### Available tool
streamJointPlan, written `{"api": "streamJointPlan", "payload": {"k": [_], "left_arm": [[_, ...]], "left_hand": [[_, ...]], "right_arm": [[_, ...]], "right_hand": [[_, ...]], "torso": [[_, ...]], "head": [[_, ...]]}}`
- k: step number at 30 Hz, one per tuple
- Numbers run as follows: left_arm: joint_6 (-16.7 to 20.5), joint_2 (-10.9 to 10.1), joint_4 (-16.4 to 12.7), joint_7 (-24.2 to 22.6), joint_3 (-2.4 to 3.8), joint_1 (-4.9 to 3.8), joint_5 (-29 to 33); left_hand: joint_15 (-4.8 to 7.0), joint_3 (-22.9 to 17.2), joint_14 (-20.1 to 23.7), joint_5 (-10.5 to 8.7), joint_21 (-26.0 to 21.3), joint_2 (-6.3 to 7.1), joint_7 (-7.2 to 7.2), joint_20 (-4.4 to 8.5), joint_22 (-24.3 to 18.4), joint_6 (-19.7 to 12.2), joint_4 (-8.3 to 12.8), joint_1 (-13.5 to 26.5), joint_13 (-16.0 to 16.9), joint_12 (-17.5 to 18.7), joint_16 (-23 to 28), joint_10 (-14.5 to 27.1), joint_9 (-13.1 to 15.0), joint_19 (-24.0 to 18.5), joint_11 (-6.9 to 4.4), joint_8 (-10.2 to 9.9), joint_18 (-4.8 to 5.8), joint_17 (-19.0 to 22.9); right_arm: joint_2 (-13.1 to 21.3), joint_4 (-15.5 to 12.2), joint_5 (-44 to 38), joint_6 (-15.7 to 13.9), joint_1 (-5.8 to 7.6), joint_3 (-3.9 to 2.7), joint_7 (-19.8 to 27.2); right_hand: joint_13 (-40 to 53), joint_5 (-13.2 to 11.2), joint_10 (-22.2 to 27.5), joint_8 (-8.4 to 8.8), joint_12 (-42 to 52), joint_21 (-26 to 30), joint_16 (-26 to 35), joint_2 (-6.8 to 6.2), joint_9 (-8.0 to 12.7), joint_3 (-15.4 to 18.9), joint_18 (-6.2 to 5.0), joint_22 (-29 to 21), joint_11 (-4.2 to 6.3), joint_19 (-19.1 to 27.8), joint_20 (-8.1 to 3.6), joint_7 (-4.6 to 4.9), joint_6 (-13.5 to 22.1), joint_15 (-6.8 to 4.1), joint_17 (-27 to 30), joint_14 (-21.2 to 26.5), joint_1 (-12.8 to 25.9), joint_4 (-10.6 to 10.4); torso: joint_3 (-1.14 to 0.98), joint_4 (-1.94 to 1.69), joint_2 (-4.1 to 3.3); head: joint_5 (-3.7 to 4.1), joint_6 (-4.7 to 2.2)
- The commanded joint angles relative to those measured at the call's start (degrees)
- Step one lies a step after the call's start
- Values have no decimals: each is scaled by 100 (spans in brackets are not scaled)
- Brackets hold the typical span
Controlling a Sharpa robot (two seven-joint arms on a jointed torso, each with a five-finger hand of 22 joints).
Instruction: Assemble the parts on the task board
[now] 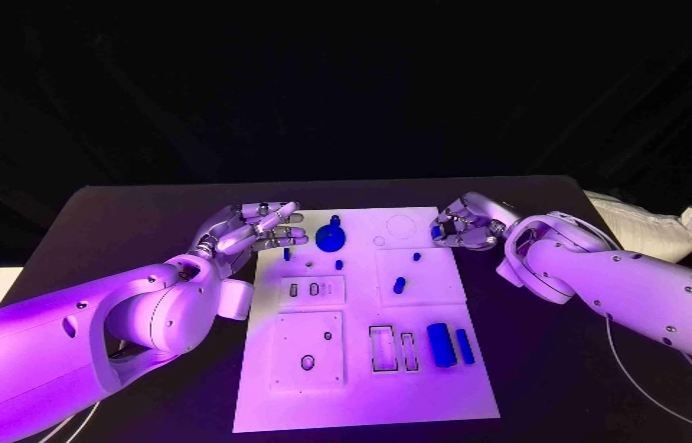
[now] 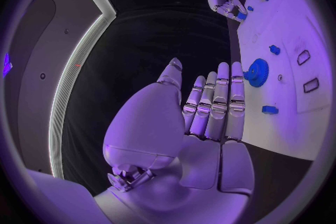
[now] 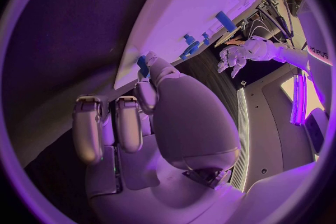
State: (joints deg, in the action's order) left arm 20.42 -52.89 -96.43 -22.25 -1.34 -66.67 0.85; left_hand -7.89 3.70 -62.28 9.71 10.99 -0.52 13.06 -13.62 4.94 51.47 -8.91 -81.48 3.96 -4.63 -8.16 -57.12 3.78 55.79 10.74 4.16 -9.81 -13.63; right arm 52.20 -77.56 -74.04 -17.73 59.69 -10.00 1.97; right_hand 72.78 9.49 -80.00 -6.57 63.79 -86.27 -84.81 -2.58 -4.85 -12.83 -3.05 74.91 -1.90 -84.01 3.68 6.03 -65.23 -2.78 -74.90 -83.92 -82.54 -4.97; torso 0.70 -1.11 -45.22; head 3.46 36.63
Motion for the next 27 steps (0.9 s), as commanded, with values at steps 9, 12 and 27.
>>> {"api": "streamJointPlan", "payload": {"k": [9, 12, 27], "left_arm": [[-93, 13, 84, -28, 2, -2, 52], [-97, 30, 137, -35, 1, -2, 68], [-86, 116, 397, -45, -5, -5, 147]], "left_hand": [[3, -3, 29, -18, -40, -28, 89, -36, -11, -50, 31, -37, -5, 20, 38, 47, -7, 8, 12, -38, -55, -8], [3, -3, 29, -18, -40, -28, 89, -36, -11, -50, 31, -37, -5, 20, 38, 47, -7, 8, 12, -38, -55, -8], [3, 1, 29, -23, -42, -28, 89, -36, -12, -50, 35, -35, -5, 20, 41, 47, -6, 9, 12, -38, -55, -11]], "right_arm": [[7, -822, -85, -372, 13, -30, -460], [-107, -1055, -195, -349, 18, -32, -593], [-892, -1651, -912, -314, -117, 123, -1660]], "right_hand": [[-45, 53, -89, 30, -59, -16, 1, 114, -75, -71, 99, 639, 131, -18, -44, -63, -51, -43, -578, -425, 88, -4], [-70, 115, -71, 52, -107, -13, 13, 71, -74, -72, 98, 633, 121, -14, -40, -50, -29, -35, -561, -420, 155, -16], [-232, 231, 18, 92, -369, -6, 75, 68, -76, -155, 94, 618, 111, -4, -31, -36, 1, -27, -465, -398, 222, -17]], "torso": [[7, 2, 25], [26, -4, 60], [172, -122, 181]], "head": [[-12, -28], [-26, -5], [-130, 128]]}}
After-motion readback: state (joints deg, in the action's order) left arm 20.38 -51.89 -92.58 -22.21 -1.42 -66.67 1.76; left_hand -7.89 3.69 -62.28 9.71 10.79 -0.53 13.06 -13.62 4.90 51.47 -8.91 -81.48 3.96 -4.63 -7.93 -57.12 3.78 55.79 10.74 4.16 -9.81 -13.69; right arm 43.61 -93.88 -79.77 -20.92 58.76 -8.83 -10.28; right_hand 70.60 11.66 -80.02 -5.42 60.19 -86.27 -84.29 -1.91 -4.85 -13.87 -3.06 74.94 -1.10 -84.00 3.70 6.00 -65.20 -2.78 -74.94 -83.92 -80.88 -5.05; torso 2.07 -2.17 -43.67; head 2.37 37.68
